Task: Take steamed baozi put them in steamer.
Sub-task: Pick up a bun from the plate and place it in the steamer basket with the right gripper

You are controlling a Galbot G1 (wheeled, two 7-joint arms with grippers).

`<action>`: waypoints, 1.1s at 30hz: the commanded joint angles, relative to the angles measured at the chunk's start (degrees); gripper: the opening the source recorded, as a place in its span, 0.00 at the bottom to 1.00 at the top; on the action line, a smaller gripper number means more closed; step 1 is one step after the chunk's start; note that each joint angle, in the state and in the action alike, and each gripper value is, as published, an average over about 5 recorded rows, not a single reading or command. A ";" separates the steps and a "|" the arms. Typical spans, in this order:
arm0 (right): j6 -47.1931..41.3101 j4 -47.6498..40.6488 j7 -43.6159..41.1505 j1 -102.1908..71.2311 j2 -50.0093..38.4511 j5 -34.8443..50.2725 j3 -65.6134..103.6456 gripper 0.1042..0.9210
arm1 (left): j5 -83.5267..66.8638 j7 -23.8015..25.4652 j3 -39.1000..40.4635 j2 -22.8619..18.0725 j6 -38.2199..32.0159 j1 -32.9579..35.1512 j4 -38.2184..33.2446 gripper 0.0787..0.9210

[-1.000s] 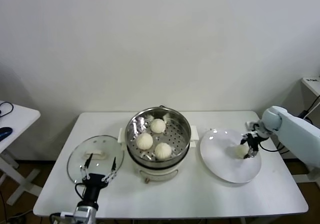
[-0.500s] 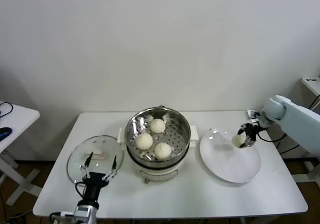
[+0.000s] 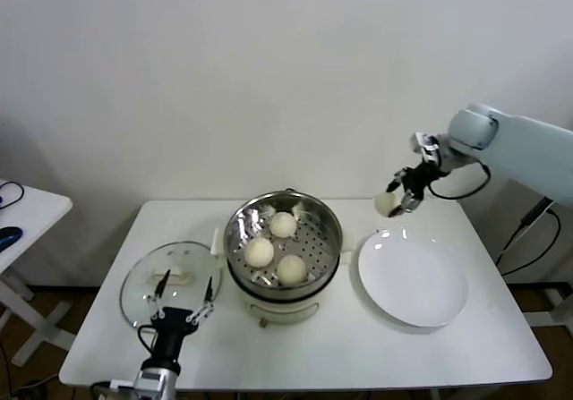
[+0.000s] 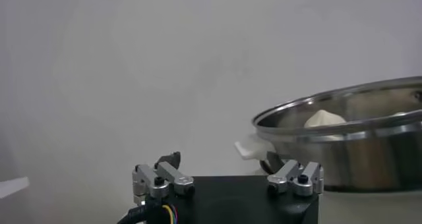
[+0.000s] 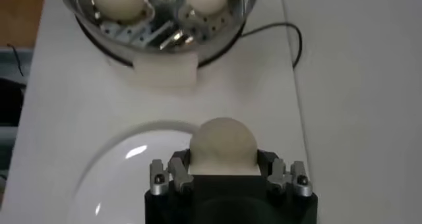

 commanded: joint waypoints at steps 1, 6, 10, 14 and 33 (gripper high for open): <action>-2.63 6.26 1.94 10.53 7.93 16.15 -11.88 0.69 | 0.24 0.02 0.47 0.31 0.06 0.19 -0.37 0.88; -2.95 6.37 2.91 8.09 12.48 16.13 -11.16 0.69 | 0.32 -0.07 1.17 0.29 0.86 -0.61 -0.81 0.88; -3.26 5.82 3.61 6.03 15.69 16.26 -9.92 0.69 | 0.32 -0.15 1.47 0.33 1.33 -1.18 -0.98 0.88; -3.53 4.86 4.04 3.83 18.33 16.18 -9.14 0.69 | 0.22 -0.17 1.45 0.42 1.44 -1.34 -0.80 0.88; -3.12 -0.48 4.13 -4.76 21.23 5.73 -7.03 0.68 | -0.04 -0.15 1.64 0.53 1.37 -1.14 -0.51 0.88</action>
